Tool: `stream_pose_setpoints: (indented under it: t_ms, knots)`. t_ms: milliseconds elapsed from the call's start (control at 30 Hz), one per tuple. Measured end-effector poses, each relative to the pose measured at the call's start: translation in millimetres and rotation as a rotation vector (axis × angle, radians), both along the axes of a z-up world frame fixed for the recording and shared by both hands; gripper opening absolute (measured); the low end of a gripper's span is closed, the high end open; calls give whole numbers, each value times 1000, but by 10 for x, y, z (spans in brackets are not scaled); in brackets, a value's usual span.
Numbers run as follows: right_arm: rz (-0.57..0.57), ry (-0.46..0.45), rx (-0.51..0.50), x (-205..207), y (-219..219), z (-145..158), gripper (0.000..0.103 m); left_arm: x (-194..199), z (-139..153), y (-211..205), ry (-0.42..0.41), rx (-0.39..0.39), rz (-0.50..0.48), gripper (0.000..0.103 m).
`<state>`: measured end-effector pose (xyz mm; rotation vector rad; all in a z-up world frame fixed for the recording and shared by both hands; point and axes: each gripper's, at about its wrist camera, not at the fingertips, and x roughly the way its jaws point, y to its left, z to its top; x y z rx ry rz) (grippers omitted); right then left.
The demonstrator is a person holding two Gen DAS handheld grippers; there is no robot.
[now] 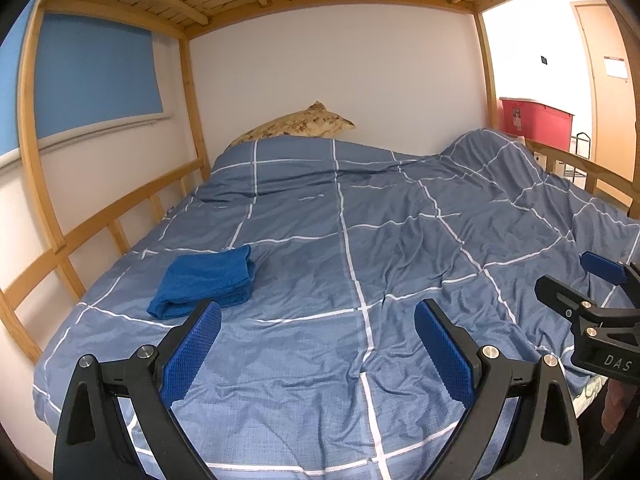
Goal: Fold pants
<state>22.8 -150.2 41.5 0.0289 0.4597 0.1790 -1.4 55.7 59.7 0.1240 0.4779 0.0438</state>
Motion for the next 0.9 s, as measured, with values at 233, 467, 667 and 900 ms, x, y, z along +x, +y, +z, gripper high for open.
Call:
stream_pose_setpoints:
  t_ms: [233, 467, 667, 900]
  knots:
    - [1, 1, 1, 9, -16, -7, 95, 18, 19, 12, -3, -6, 20, 99]
    - [-4, 3, 1, 44, -37, -4, 95, 38, 3, 27, -1, -15, 25, 100]
    - [-8, 6, -2, 73, -44, -12, 95, 25, -7, 51, -2, -43, 24, 103]
    - [-11, 10, -6, 83, -32, -17, 95, -2, -23, 34, -7, -28, 55, 103]
